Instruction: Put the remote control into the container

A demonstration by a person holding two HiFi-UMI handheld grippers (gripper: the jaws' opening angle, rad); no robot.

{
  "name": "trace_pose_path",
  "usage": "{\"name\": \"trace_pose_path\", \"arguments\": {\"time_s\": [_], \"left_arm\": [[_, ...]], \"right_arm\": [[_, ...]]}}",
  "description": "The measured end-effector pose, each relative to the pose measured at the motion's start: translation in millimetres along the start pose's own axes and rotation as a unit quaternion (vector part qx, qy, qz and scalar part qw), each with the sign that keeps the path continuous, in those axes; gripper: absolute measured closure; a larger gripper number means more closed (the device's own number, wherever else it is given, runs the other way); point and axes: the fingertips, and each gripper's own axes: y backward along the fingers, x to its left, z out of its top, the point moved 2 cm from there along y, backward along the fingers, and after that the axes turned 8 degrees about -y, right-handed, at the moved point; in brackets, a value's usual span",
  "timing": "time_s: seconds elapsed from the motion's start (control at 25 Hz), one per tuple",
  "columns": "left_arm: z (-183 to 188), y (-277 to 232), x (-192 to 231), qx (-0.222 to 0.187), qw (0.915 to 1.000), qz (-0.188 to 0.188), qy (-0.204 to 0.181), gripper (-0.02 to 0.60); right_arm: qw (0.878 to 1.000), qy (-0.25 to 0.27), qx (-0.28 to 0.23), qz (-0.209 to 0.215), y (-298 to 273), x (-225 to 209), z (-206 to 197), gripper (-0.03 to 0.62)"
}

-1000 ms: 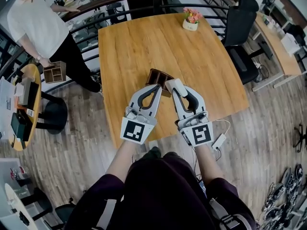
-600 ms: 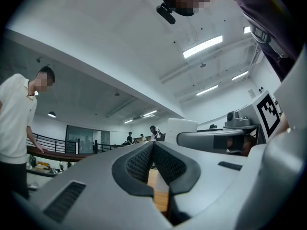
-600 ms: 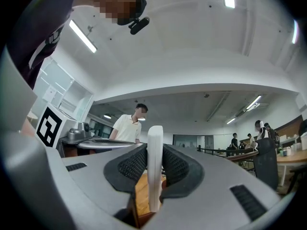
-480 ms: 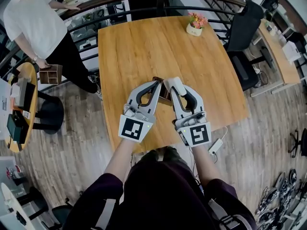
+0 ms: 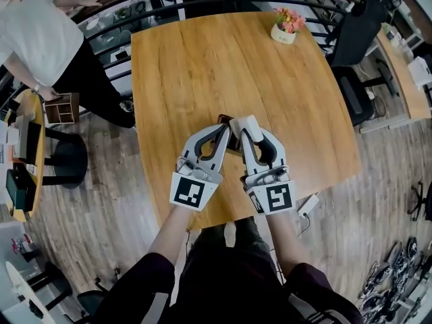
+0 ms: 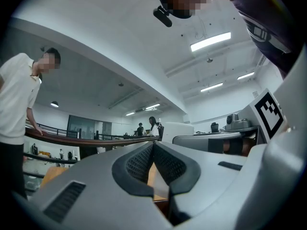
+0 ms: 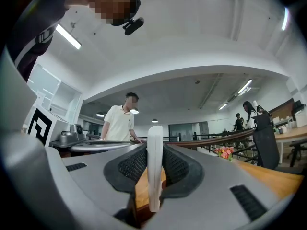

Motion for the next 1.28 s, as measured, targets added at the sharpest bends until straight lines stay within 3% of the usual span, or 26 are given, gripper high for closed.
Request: {"name": "trace_pose_path", "arguments": {"time_s": [0.2, 0.44, 0.76, 0.92, 1.28], "left_arm": [[-28, -2, 12, 0.014, 0.9998, 0.01, 0.014, 0.569], [-39, -1, 18, 0.025, 0.9994, 0.02, 0.013, 0.569], [-62, 9, 30, 0.038, 0.9986, 0.031, 0.022, 0.569], [-68, 14, 31, 0.044, 0.9982, 0.033, 0.025, 0.569], [-77, 23, 36, 0.055, 0.9974, 0.04, 0.024, 0.569]], "right_arm": [[0.999, -0.016, 0.003, -0.032, -11, -8, -20, 0.491], [0.993, -0.045, 0.003, -0.109, -19, -14, -38, 0.491], [0.984, -0.047, -0.006, -0.17, -23, -9, -73, 0.491], [0.98, -0.067, -0.014, -0.185, -27, -6, -78, 0.491], [0.976, -0.05, -0.005, -0.211, -39, 2, -113, 0.491]]}}
